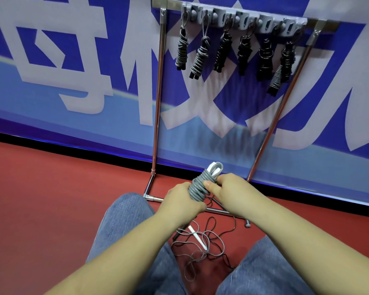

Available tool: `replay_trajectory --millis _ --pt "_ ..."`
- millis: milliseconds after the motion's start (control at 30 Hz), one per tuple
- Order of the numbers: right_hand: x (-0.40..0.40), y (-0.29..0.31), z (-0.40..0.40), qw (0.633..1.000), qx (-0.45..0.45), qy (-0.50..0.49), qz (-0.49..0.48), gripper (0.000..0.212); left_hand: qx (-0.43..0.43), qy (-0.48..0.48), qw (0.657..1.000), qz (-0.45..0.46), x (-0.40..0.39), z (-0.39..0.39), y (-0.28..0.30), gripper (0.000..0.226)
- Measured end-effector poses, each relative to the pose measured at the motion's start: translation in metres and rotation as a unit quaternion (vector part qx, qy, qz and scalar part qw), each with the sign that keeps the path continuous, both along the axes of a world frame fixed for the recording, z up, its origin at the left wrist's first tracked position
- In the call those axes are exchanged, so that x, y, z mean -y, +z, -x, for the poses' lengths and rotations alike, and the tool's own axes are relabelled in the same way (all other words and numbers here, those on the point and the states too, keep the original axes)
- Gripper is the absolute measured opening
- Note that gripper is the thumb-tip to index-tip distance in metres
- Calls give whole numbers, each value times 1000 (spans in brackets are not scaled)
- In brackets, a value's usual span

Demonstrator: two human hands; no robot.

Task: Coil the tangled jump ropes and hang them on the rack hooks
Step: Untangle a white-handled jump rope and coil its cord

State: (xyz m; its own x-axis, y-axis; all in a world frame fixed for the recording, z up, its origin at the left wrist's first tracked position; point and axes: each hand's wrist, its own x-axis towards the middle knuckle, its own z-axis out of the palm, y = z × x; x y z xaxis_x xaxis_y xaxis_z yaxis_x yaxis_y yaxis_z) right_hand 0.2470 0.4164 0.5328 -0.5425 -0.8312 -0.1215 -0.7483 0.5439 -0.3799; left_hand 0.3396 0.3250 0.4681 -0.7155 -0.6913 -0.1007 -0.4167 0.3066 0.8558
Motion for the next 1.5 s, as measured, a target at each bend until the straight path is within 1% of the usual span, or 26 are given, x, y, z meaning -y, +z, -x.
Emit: replay_trajectory --millis 33,67,100,133,200,233,267,300,367,433,500,567,633,733,800,867,933,1033,1100,1167,1233,1367,1433,1500 --pt "-2 2 0 1000 0 3 9 36 -8 -8 1000 -20 -1 -2 2 19" --pt "-4 4 2 1000 4 7 17 37 -25 -32 997 -70 -3 -5 7 22" --pt "-6 6 4 999 13 10 27 39 -44 -73 986 -145 -4 -9 13 25" --pt "-7 7 8 999 26 14 41 41 -63 -122 964 -227 -4 -13 20 27" --pt "-12 10 13 995 68 26 69 42 -102 -190 906 -363 -4 -20 33 27" --pt "-14 11 14 991 97 32 82 42 -117 -200 883 -409 -4 -22 36 29" --pt "-16 12 14 986 127 41 97 40 -125 -197 866 -442 -4 -22 38 34" --pt "-17 13 12 981 152 53 107 39 -128 -193 857 -461 -4 -21 38 42" --pt "-18 10 7 976 162 79 121 35 -138 -180 849 -477 -6 -16 36 55" --pt "-16 4 4 974 154 87 139 28 -162 -136 841 -498 -10 -11 34 60" --pt "-16 0 3 977 135 81 142 23 -185 -83 854 -479 -12 -10 33 58" --pt "-17 -1 5 982 123 90 108 25 -199 -56 872 -443 -12 -11 30 55" --pt "-20 1 7 979 160 104 75 25 -205 -42 877 -432 -12 -14 28 53" --pt "-21 1 12 963 241 59 104 23 -200 -39 878 -433 -9 -17 26 51" --pt "-20 1 15 962 238 9 136 13 -193 -40 875 -443 -9 -17 25 52" --pt "-20 1 14 957 224 -39 183 11 -192 -32 871 -451 -9 -17 25 58" --pt "-21 2 10 927 266 -69 256 9 -188 -23 874 -448 -9 -17 26 66" --pt "-23 1 -3 862 370 -69 340 2 -174 -5 876 -449 -11 -18 27 66" --pt "-24 -2 -9 826 430 -63 360 8 -175 14 871 -458 -11 -20 28 62" --pt "-25 -5 -13 785 497 -56 364 24 -179 21 869 -460 -10 -22 27 61" --pt "-25 -8 -17 753 542 -48 371 33 -183 20 868 -461 -10 -23 28 60" --pt "-21 -14 -25 744 530 -65 402 30 -199 20 866 -459 -12 -24 28 53" --pt "-18 -15 -28 744 507 -84 428 23 -204 12 866 -457 -14 -24 28 50" --pt "-16 -16 -28 751 470 -104 451 11 -201 0 866 -458 -18 -23 28 49"
